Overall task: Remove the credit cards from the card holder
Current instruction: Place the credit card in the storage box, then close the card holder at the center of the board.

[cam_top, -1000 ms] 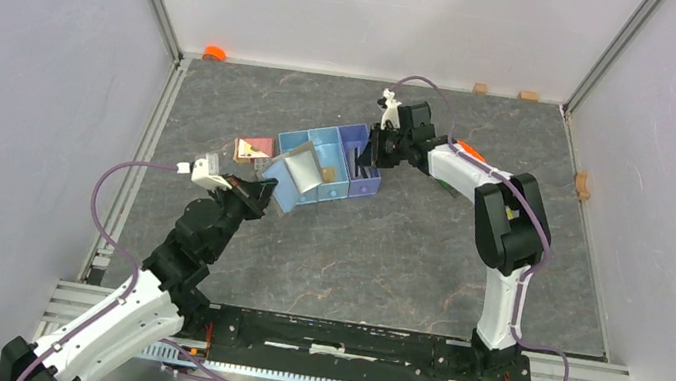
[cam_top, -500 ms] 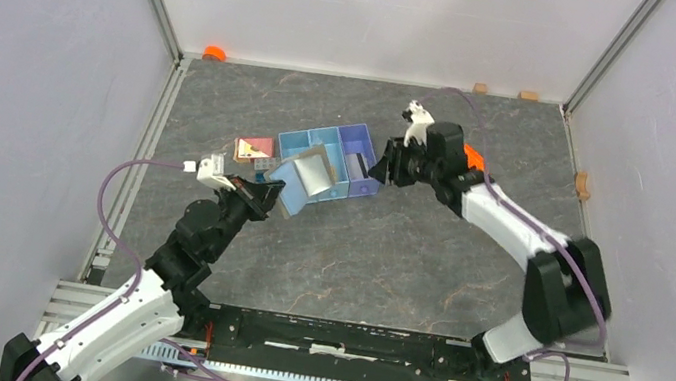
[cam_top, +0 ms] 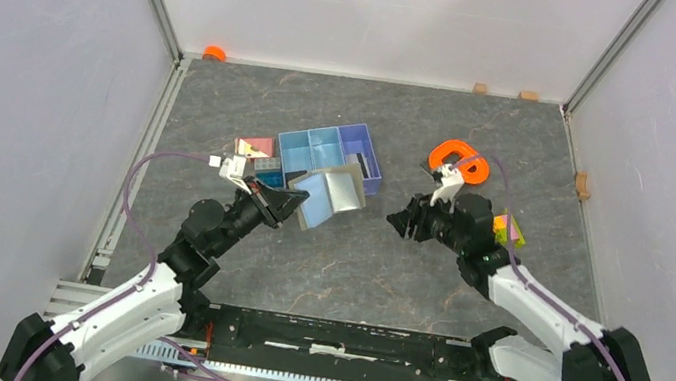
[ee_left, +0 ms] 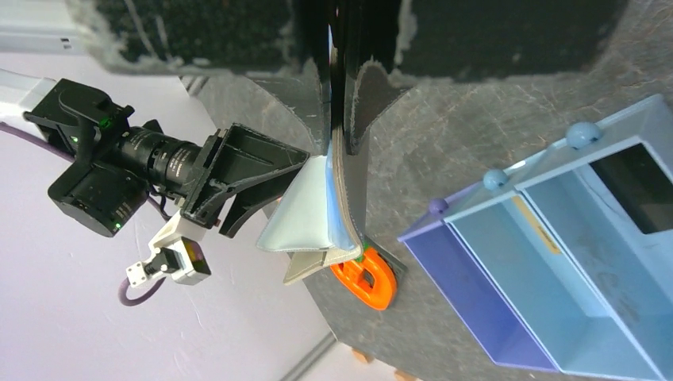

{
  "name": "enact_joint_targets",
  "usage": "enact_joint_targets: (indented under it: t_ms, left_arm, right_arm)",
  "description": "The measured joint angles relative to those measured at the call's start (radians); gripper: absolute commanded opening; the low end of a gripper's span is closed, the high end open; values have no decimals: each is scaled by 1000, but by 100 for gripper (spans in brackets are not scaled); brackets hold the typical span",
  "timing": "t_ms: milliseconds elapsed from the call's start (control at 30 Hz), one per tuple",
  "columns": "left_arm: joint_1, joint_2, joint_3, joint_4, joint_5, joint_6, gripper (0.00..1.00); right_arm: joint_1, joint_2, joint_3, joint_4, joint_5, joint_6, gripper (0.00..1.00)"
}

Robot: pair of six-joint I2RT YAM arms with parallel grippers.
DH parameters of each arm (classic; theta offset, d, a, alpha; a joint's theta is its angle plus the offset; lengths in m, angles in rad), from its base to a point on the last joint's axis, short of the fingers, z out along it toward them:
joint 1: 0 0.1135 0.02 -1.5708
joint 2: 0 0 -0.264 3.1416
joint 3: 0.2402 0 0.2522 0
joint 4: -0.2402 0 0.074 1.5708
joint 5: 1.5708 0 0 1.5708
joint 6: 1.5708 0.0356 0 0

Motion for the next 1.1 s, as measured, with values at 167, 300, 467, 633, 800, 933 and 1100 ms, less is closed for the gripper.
enact_joint_targets:
  t_ms: [167, 300, 467, 633, 800, 933, 1100]
  left_arm:
    - [0, 61, -27, 85, 109, 0, 2]
    - [0, 101, -31, 154, 198, -4, 2]
    - [0, 142, -31, 234, 262, -26, 3]
    - [0, 176, -31, 278, 304, -53, 2]
    - [0, 182, -31, 293, 316, -64, 2]
    - [0, 188, -30, 315, 343, -72, 2]
    - [0, 231, -27, 370, 391, -86, 2]
  right_arm:
    - [0, -139, -130, 76, 31, 3, 56]
    - [0, -171, -153, 156, 16, 7, 58]
    - [0, -185, -218, 330, -88, 37, 62]
    - [0, -180, -268, 488, -200, 79, 63]
    - [7, -164, -280, 624, -276, 119, 66]
    - [15, -163, -290, 698, -316, 143, 67]
    - [25, -148, -290, 739, -343, 154, 69]
